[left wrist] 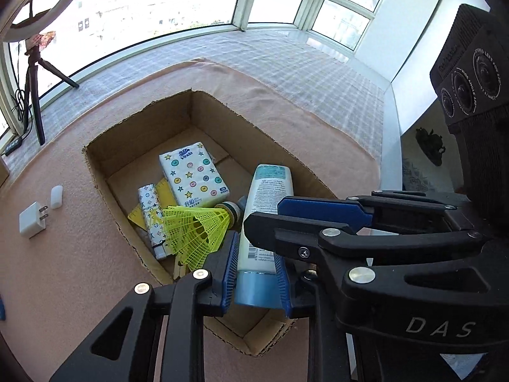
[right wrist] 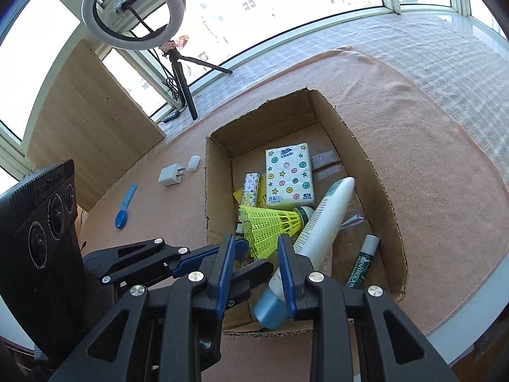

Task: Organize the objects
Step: 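Carry the sunscreen tube into the box and open both grippers, then withdraw both grippers and move the right gripper to the white charger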

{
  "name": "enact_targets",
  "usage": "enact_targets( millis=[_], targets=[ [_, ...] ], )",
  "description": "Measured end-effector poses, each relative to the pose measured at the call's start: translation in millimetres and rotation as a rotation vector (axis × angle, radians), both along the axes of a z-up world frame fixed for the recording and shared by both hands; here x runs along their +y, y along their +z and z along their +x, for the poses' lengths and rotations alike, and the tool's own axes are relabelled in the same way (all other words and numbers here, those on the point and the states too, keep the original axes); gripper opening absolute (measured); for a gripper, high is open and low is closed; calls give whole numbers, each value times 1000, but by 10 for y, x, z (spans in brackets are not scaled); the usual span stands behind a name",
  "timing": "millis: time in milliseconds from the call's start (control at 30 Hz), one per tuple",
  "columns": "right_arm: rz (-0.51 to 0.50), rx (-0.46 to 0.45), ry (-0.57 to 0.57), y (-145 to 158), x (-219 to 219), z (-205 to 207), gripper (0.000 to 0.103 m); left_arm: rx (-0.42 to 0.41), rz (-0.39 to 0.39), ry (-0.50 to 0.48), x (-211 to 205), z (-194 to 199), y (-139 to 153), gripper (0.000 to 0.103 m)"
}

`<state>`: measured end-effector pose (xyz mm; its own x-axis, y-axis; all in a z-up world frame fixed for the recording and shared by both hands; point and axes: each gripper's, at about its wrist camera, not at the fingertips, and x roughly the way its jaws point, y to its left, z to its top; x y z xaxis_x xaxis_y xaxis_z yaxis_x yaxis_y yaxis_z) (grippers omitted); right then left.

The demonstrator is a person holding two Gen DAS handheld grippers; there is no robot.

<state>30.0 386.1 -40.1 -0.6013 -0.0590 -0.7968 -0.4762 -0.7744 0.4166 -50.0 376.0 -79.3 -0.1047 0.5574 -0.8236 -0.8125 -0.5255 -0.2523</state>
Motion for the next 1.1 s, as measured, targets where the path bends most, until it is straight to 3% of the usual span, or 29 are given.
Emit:
enact_targets(
  millis=[67, 100, 133, 200, 233, 433, 667, 1100],
  targets=[
    [27, 12, -18, 14, 53, 35, 25, -1, 2, 0, 39, 7, -14, 27],
    [37, 12, -32, 23, 85, 59, 26, 7, 4, 2, 27, -4, -13, 35],
    [40, 11, -41, 27, 116, 80, 30, 11, 11, 4, 18, -7, -3, 43],
    [44, 14, -58, 31, 181, 118, 41, 16, 17, 13, -17, -50, 15, 47],
    [48, 12, -64, 33, 207, 133, 45, 17, 15, 15, -32, -67, 17, 47],
    [61, 20, -60, 56, 211, 130, 50, 21, 15, 44, -199, -124, 37, 48],
    [106, 45, -7, 105, -8, 46, 51, 18, 20, 121, -554, -193, 77, 49],
    [124, 109, 119, 184, -493, -347, 51, 5, -16, 369, -1764, -527, -60, 51]
  ],
)
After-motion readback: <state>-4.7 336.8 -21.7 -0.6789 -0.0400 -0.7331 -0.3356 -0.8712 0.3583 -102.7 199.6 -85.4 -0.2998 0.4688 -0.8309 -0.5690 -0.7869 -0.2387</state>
